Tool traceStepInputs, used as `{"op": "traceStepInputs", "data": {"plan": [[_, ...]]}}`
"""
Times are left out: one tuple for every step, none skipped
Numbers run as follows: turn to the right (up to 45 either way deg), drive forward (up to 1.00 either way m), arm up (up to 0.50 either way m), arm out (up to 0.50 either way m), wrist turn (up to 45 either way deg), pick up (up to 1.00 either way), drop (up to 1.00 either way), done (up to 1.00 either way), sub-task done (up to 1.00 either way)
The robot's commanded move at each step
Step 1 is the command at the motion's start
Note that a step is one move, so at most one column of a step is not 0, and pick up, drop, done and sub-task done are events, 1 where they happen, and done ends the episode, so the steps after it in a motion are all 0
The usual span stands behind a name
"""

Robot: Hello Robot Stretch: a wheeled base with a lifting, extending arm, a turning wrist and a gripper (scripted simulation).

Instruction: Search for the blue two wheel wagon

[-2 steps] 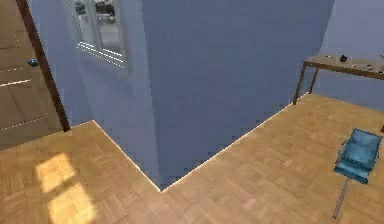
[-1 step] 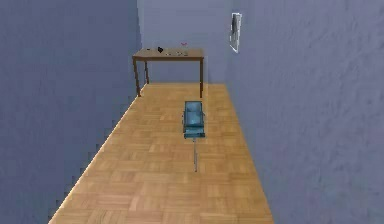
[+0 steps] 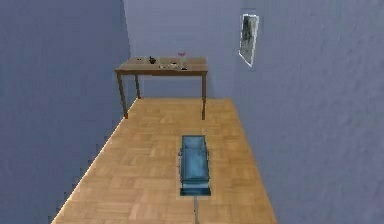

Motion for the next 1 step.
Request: {"op": "traceStepInputs", "data": {"plan": [[0.0,0.0,0.0,0.0,0.0,0.0,0.0,1.0,0.0]]}}
